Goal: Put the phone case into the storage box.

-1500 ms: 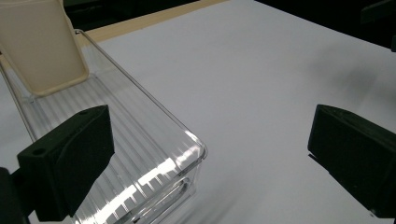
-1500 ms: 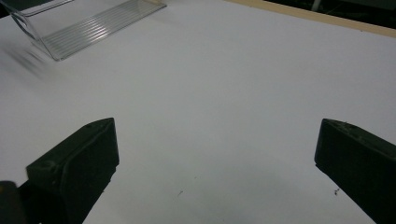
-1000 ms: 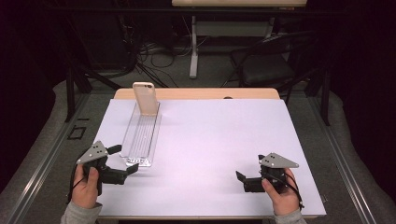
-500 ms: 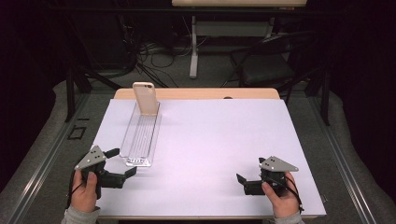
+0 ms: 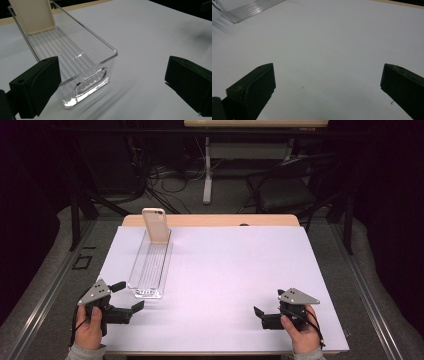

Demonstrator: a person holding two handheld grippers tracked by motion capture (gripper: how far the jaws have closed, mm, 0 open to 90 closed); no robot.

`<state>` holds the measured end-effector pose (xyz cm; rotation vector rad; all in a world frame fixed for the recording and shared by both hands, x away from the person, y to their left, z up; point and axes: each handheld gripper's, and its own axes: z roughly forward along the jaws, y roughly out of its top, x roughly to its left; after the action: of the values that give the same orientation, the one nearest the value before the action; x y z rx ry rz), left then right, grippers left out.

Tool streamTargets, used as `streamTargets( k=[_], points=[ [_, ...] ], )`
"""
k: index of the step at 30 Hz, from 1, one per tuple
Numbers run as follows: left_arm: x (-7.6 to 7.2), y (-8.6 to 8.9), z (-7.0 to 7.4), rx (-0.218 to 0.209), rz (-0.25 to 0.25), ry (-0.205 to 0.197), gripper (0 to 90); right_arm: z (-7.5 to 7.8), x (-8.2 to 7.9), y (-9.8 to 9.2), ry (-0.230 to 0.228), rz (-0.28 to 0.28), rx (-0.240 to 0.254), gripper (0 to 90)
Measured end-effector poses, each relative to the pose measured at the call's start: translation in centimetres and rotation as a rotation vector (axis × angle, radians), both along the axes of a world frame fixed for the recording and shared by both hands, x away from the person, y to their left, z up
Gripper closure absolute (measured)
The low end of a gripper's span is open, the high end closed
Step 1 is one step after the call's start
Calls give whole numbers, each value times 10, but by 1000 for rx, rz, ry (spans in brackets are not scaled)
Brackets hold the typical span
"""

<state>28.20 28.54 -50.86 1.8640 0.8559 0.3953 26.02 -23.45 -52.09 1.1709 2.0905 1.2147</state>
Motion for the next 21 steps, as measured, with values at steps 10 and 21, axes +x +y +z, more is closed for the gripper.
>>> streamTargets(
  k=[10,21],
  points=[
    [2,6,-6,-9,19,3,6,-4,1,-1,11,0,-2,0],
    [3,13,-9,-28,34,15,6,-7,2,0,20,-3,5,0]
  ],
)
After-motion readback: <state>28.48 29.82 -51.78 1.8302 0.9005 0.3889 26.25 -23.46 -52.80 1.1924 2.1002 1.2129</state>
